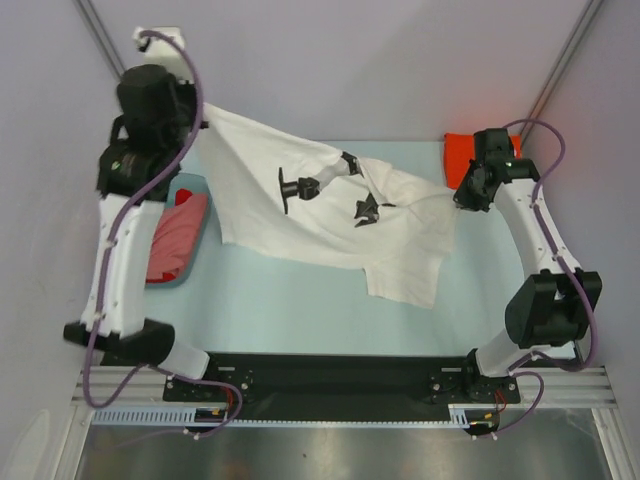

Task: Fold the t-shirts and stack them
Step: Flatten the tshirt out

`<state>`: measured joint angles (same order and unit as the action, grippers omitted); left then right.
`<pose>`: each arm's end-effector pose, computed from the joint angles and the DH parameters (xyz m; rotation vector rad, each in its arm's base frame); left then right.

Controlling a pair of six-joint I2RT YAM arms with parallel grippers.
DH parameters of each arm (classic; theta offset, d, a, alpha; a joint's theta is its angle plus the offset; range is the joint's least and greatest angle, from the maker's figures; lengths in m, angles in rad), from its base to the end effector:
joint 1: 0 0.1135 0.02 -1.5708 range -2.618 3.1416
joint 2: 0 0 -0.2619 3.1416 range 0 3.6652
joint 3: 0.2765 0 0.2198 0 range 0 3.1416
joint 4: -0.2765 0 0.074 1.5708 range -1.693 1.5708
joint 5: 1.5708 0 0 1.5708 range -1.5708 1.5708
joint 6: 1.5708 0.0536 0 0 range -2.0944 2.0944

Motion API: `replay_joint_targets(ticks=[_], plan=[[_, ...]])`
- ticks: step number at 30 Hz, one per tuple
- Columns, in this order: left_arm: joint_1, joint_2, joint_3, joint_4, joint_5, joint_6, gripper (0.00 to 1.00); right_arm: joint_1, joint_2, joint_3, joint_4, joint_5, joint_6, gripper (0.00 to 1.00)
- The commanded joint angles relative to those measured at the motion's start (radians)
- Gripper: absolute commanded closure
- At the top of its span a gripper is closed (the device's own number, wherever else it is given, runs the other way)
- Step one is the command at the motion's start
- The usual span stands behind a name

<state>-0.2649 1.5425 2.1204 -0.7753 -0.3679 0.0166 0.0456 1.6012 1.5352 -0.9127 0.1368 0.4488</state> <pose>0.2739 -0.0543 0.5167 -0.0186 1.7569 0.1443 0.3139 0.0070 0.3157 0.5596 2.4734 0.0208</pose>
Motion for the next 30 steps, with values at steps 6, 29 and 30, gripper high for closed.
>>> replay_joint_targets(ticks=[6, 29, 30], plan=[[0.006, -0.378, -0.14, 0.088, -0.042, -0.009, 1.0, -0.004, -0.124, 0.046, -0.043, 0.062, 0.016, 1.0], [-0.046, -0.525, -0.523, 0.255, 0.089, -0.075, 1.0, 0.008, -0.283, -0.029, 0.033, 0.093, 0.087, 1.0], [-0.046, -0.486, -0.54, 0.263, 0.087, -0.069, 1.0, 0.01, -0.256, -0.032, 0.085, 0.093, 0.082, 1.0]])
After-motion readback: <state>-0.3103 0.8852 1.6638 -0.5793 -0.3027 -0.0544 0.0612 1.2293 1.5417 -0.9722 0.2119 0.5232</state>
